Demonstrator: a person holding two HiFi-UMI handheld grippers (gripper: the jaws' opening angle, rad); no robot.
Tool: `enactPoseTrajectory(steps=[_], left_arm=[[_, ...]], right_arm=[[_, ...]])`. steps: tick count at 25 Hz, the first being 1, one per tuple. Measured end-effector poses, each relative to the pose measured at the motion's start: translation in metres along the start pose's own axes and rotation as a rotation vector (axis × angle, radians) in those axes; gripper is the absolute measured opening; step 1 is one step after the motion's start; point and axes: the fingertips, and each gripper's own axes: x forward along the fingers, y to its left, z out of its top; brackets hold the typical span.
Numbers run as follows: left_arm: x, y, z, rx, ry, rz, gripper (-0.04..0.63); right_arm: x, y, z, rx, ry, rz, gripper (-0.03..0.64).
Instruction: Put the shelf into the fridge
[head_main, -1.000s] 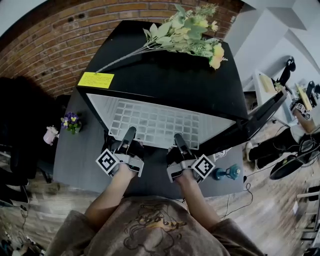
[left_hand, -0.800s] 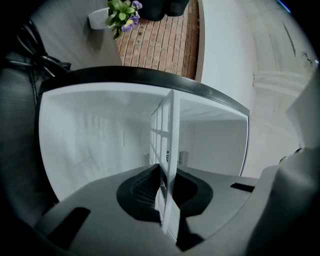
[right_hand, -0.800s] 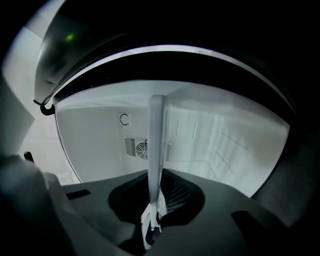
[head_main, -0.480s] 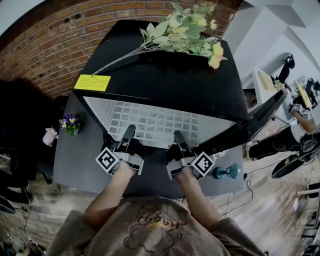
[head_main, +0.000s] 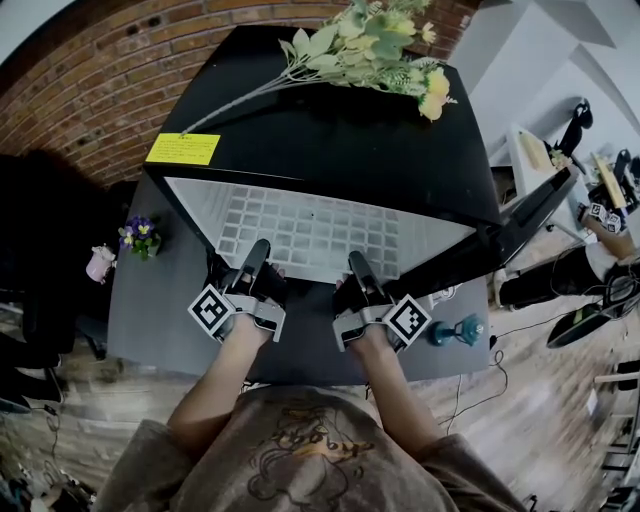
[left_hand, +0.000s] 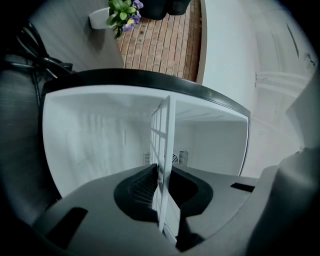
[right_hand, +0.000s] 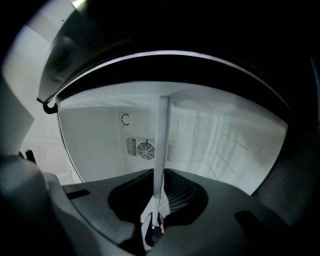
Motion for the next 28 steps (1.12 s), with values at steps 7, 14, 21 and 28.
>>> enactPoseTrajectory(steps=[7, 14, 21, 28], left_arm=[[-0.014, -0.003, -0.003, 0.01, -0.002, 0.019, 0.051], [-0.033, -0.004, -0.004, 0.012, -0.017, 0.022, 0.051], [-0.038, -0.003, 0.004, 0.027, -0.03, 0.036, 0.051], [-0.031, -0.002, 0.005, 0.024, -0.014, 0.057, 0.051]], right_arm=[[-0.016, 0.002, -0.007, 0.028, -0.01, 0.008, 0.035], [-0.026, 0.002, -0.007, 0.033, -0.03, 0.007, 0.034], [-0.032, 0.0, -0.003, 0.04, -0.053, -0.002, 0.032], [-0.034, -0.001, -0.002, 0.048, -0.059, -0.021, 0.021]])
